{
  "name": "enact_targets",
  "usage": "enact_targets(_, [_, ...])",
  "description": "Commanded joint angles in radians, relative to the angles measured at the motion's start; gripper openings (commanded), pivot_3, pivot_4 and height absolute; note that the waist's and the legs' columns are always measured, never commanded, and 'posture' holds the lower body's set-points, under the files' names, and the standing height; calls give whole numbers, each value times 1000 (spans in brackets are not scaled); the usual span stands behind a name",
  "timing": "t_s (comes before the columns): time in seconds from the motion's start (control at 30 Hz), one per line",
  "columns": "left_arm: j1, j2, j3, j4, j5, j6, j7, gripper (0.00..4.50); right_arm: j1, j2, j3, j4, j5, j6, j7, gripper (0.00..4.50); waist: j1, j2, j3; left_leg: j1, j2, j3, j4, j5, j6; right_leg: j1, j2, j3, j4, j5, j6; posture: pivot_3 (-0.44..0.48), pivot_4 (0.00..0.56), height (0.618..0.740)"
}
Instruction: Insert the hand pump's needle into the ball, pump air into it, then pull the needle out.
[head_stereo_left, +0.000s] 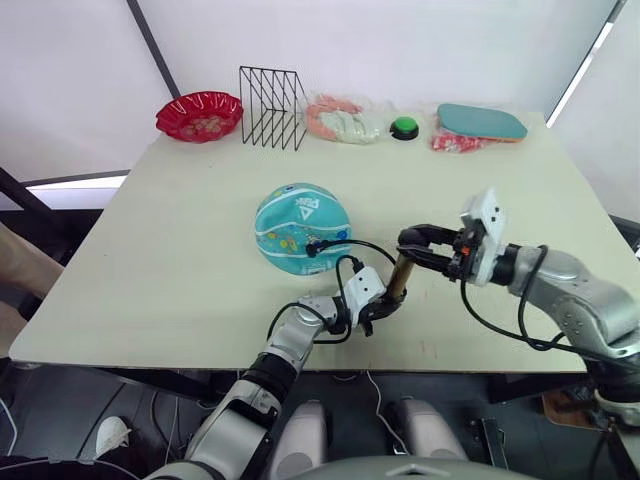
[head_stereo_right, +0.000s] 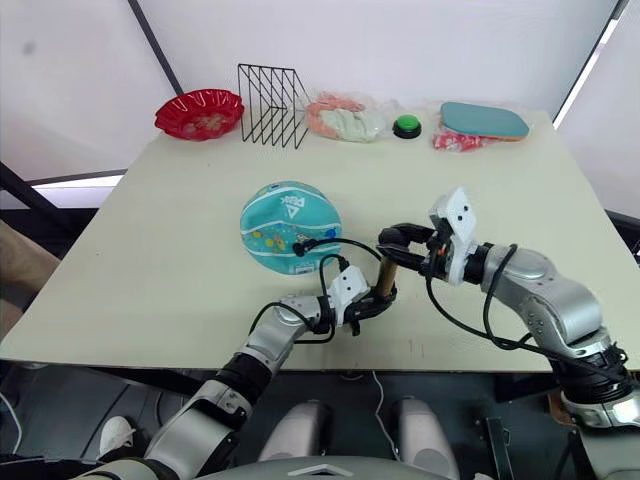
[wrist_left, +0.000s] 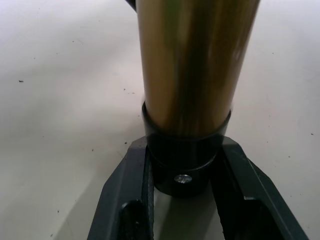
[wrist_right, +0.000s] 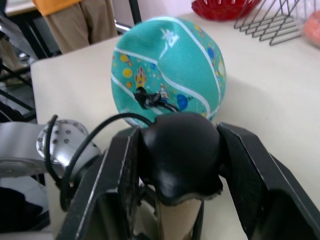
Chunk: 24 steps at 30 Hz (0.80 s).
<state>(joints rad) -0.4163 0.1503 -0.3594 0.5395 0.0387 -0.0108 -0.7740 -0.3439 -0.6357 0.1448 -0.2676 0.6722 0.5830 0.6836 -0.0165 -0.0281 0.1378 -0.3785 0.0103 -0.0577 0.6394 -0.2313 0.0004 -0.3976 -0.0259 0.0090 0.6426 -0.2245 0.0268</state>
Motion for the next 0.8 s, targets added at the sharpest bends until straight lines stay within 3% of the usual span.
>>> enact_targets(0.03, [23, 26, 4, 14, 9, 27, -14, 1042, 28, -20, -5, 25, -26, 72, 13, 1856, 0, 0, 0, 0, 0, 0, 0, 0, 0, 0, 0, 0, 0, 0, 0, 0, 150, 740])
enact_targets(0.3, [47, 55, 10, -2, 14, 24, -16, 1042, -118, -114, -264, -127, 212, 228, 11, 1856, 2, 10, 12, -9, -1, 0, -1, 0, 0, -9, 0, 1, 0, 2, 4, 0, 150, 740])
enact_targets(0.5, [64, 49, 4, -15, 14, 31, -5, 1042, -339, -193, -427, -59, 438, 367, -38, 1856, 3, 13, 16, -17, -1, 0, -1, 0, 0, -16, 0, 1, 0, 3, 4, 0, 150, 740])
enact_targets(0.67, [63, 39, 3, -25, 11, 38, 0, 1042, -423, -238, -426, -16, 493, 444, -19, 1856, 4, 12, 17, -18, -1, 0, -1, 0, 0, -16, 0, 0, 0, 3, 4, 0, 150, 740])
enact_targets(0.8, [60, 32, 8, -17, 7, 36, 8, 1042, -352, -246, -341, -35, 412, 444, 19, 1856, 4, 13, 17, -18, -2, 0, -1, 0, 0, -16, -1, 1, 0, 3, 4, 0, 150, 740])
